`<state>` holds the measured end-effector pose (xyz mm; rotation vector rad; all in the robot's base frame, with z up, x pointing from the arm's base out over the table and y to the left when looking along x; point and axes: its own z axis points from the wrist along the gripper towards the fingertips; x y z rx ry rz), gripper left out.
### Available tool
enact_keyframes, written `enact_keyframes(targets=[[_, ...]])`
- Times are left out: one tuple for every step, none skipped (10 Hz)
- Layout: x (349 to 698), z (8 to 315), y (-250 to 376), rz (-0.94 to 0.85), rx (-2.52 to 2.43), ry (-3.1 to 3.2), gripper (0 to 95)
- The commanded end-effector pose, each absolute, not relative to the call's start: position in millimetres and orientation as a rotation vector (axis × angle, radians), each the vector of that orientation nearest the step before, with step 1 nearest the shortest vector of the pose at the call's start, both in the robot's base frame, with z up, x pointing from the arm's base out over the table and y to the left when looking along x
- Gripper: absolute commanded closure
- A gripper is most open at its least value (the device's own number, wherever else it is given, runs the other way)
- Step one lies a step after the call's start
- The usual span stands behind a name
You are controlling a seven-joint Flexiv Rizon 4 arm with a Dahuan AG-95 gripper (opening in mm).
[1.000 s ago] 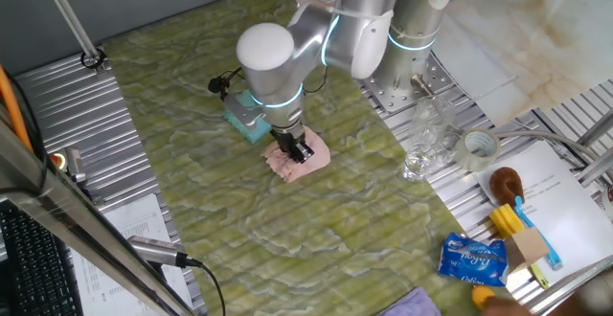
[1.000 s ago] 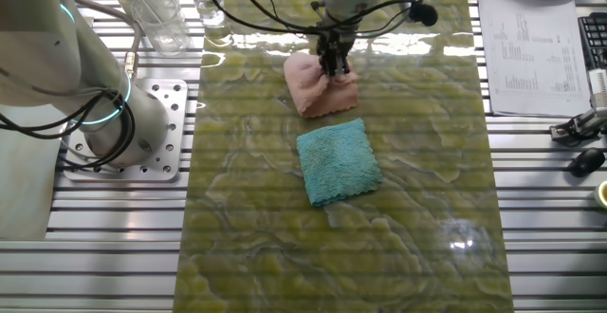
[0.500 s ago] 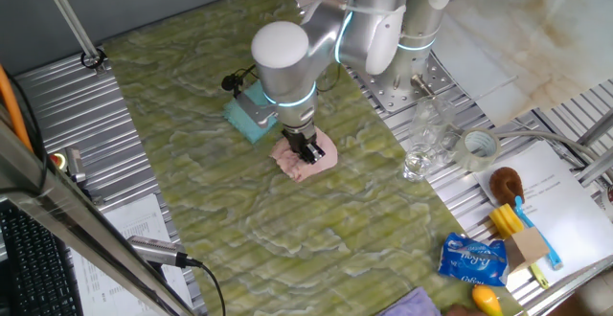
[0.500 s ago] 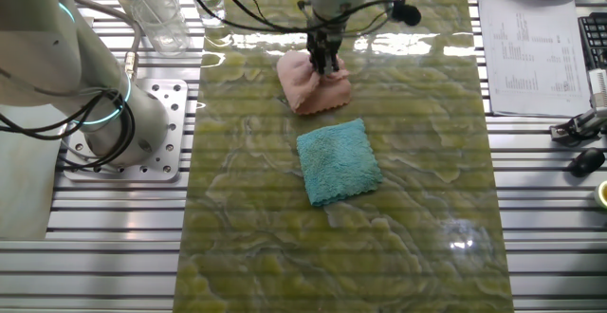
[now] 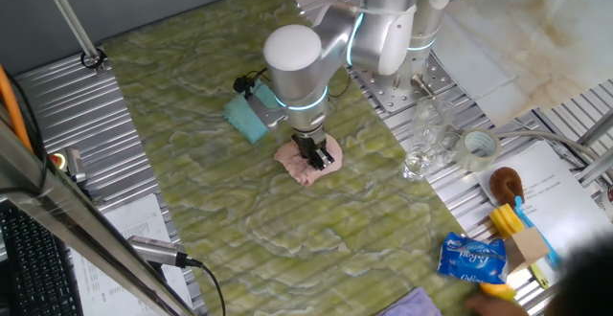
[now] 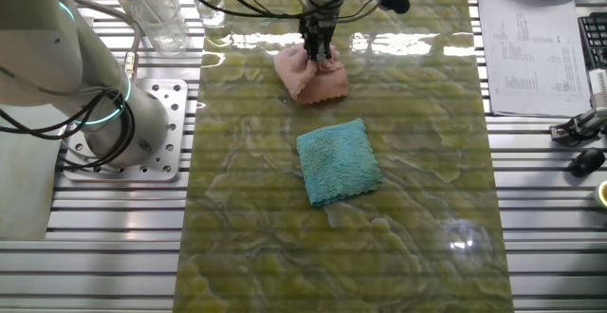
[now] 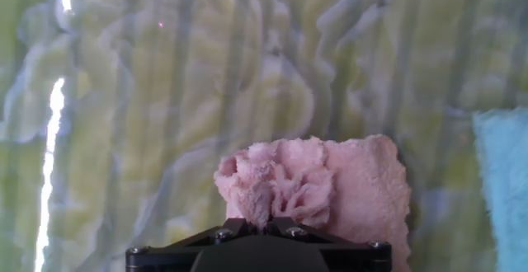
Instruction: Clean the table with a cloth
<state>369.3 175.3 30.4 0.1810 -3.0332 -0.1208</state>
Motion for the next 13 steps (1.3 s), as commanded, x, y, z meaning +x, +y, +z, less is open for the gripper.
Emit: enact_keyframes(targets=[[367, 31, 181, -0.147, 0.151, -3.045, 95.0], [365, 32, 185, -0.168, 0.138, -3.052, 95.0], [365, 33, 187, -0.187, 0.13, -3.056, 95.0], [363, 34, 190, -0.211, 0.114, -3.059, 95.0], [362, 36, 193, -0.232, 0.093, -3.061, 95.0], [361, 39, 195, -0.241, 0.079, -3.061, 95.0], [361, 42, 196, -0.242, 0.077, -3.061, 95.0], [362, 45, 196, -0.241, 0.075, -3.064, 95.0], [362, 47, 196, -0.239, 0.079, -3.074, 95.0], [362, 49, 195, -0.241, 0.079, -3.083, 95.0], [363, 51, 195, -0.242, 0.076, -3.084, 95.0], [363, 57, 196, -0.242, 0.071, -3.079, 95.0], [363, 62, 196, -0.242, 0.072, -3.071, 95.0]])
